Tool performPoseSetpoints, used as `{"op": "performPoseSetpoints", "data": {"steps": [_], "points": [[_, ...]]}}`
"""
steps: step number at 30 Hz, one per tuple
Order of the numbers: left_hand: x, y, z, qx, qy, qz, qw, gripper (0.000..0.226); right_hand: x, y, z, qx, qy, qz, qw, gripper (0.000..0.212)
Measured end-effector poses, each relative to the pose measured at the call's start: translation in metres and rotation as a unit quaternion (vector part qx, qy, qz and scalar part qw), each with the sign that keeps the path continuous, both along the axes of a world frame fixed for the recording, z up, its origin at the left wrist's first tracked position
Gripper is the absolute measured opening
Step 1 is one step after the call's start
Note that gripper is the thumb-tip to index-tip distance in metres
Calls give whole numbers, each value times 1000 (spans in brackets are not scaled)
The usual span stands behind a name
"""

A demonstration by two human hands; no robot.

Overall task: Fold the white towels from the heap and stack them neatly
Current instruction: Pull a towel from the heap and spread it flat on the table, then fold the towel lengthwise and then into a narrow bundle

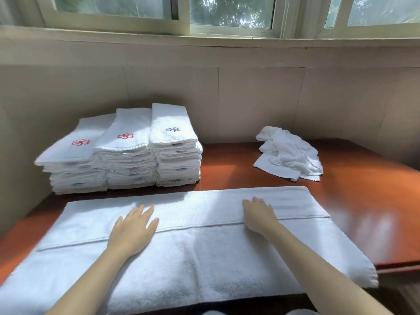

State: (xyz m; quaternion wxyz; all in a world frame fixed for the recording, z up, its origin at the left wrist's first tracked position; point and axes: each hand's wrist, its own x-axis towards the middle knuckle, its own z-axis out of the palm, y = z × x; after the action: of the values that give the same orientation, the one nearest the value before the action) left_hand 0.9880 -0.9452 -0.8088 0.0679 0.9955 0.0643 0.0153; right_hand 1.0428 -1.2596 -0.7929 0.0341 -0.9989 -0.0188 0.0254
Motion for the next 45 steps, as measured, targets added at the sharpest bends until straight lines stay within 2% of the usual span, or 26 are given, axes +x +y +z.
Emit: {"op": "performPoseSetpoints", "data": {"steps": [2, 5, 10, 23, 25, 27, 28, 31, 33, 35, 37, 38, 40, 41, 42, 44, 45], "points": [[-9, 12, -1, -8, 6, 22, 1000, 54, -8, 46, -2, 36, -1, 75, 997, 36], [-26, 48, -4, -20, 14, 86, 996, 56, -18, 98, -10, 56, 12, 151, 987, 45], [-38, 106, -8, -22, 23, 158, 987, 58, -10, 117, -25, 71, -12, 154, 985, 53], [6, 125, -2, 0, 10, 116, 993, 58, 31, 132, -27, 67, -28, 139, 988, 51], [-11, 128, -4, -4, 13, 52, 999, 58, 19, 131, -21, 99, -117, 205, 967, 38], [-38, 137, -7, -6, 20, -32, 999, 57, -1, 134, -15, 153, -202, 319, 913, 20], [-52, 142, -8, -6, 27, -63, 998, 57, -14, 137, -13, 152, -197, 365, 897, 23], [-93, 158, -6, 12, 47, -98, 994, 60, -53, 153, -17, 94, -57, 427, 898, 56], [-120, 164, 1, 18, 47, -110, 993, 65, -74, 163, -16, 61, 7, 463, 884, 68], [-146, 164, 7, 63, -10, -134, 989, 77, -90, 168, -9, 41, 26, 493, 869, 78], [-166, 164, 8, 63, -87, -140, 984, 68, -103, 166, -3, 25, 5, 511, 859, 79], [-173, 164, 8, 40, -126, -139, 981, 55, -109, 165, 0, 34, -26, 518, 854, 70], [-183, 164, 9, 43, -163, -143, 975, 31, -120, 164, 3, 58, -110, 527, 841, 34], [-185, 163, 12, 55, -161, -147, 975, 29, -123, 163, 1, 63, -147, 524, 836, 14], [-187, 164, 12, 71, -167, -153, 972, 34, -126, 163, 4, 70, -160, 507, 844, 12], [-187, 168, 15, 79, -194, -161, 965, 45, -129, 163, 5, 31, -140, 464, 874, 30], [-187, 171, 17, 75, -204, -162, 963, 41, -126, 162, 7, 13, -128, 439, 889, 34]]}}
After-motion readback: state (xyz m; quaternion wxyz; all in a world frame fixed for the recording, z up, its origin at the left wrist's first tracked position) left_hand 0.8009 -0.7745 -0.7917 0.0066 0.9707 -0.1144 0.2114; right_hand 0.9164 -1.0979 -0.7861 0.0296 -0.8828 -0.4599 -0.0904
